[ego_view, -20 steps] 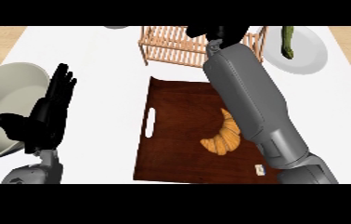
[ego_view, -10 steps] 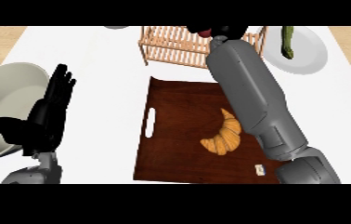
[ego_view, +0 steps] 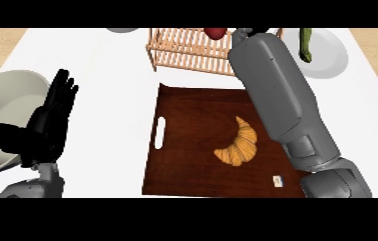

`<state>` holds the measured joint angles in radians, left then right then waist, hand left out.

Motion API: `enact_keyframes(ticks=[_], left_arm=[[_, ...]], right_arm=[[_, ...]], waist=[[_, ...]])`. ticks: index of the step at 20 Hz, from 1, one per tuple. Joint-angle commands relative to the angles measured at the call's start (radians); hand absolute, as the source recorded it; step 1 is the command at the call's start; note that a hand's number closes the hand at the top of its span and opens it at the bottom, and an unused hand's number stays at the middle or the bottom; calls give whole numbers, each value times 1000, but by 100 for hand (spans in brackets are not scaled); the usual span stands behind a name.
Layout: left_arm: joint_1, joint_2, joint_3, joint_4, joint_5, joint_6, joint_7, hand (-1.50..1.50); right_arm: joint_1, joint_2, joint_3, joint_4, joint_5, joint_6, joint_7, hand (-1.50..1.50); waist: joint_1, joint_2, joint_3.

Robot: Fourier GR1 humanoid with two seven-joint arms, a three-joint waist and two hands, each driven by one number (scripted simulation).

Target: Pick the tomato from the tray and place it in the tiered shelf

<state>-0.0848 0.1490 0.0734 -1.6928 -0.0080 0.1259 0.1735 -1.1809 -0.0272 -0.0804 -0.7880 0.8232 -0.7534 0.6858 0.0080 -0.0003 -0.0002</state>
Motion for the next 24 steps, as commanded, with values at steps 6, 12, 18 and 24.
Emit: enact_keyframes(ticks=[6,12,18,24], left_arm=[[45,-3,27,23,-13,16,-45,0],[67,19,43,-13,8,-8,-11,0],[72,5,19,-51,-4,-3,13,0],[-14,-9,18,36,-13,-1,-22,0]], right_arm=[[124,-33,1,-340,141,49,324,-150],[383,-110,18,-757,121,260,394,-150],[656,-159,37,-1191,22,415,417,-150],[799,-225,-42,-1423,-97,512,436,-150]], waist=[[-53,-20,-1],[-65,-23,0],[-48,-14,1],[-23,-3,0]])
